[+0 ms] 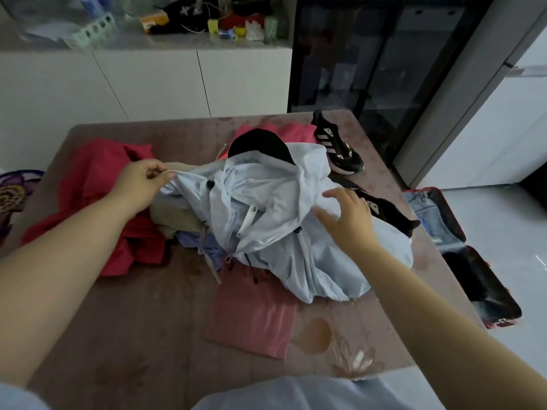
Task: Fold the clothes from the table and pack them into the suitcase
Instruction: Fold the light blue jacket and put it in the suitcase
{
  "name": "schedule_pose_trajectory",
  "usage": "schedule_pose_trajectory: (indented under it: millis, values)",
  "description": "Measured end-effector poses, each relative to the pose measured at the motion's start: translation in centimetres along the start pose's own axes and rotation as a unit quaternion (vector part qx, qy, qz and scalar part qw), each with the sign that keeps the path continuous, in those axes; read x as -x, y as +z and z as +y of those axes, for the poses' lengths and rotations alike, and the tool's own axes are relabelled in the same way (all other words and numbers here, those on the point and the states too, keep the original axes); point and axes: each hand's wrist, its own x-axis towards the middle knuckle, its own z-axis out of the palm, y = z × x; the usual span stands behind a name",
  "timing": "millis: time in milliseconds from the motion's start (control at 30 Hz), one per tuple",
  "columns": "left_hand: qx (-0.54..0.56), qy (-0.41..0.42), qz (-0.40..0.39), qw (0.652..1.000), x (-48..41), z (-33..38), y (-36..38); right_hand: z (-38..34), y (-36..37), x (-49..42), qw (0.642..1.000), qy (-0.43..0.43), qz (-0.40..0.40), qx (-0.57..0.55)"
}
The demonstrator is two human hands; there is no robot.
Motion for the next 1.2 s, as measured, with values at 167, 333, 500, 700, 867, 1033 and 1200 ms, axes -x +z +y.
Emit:
schedule_pose_trajectory:
  millis: [167, 333, 500, 700, 867, 1033, 1200]
  values:
    - [0.052, 0.004, -0.048, 0.997, 0.5, 0.6, 0.5, 1.8, 1.6, 1.3, 0.983, 0.078, -0.111, 0.122]
    - [0.059, 0.001, -0.06, 0.996, 0.1, 0.6, 0.4, 2.6, 0.2, 1.3, 0.992, 0.048, -0.097, 0.073]
    - [0.052, -0.012, -0.056, 0.997, 0.6, 1.1, 0.4, 3.1, -2.2, 1.8, 0.994, 0.051, -0.057, -0.079]
    - [0.036, 0.034, 0.003, 0.999, 3.1, 5.3, -0.2, 2.4, -4.8, 2.5, 0.994, -0.009, 0.106, -0.006]
    - [-0.002, 0.046, 0.043, 0.998, 6.0, 8.4, 0.1, 1.2, 0.0, 6.7, 0.977, 0.05, -0.192, 0.074]
    - [-0.039, 0.037, 0.076, 0.996, 8.7, 9.6, 0.0, 0.9, 3.0, 8.2, 0.977, 0.126, -0.17, -0.018]
    - [-0.076, -0.01, 0.123, 0.989, 10.1, 8.5, -1.3, -1.2, 1.9, 9.1, 0.94, 0.108, -0.083, -0.313]
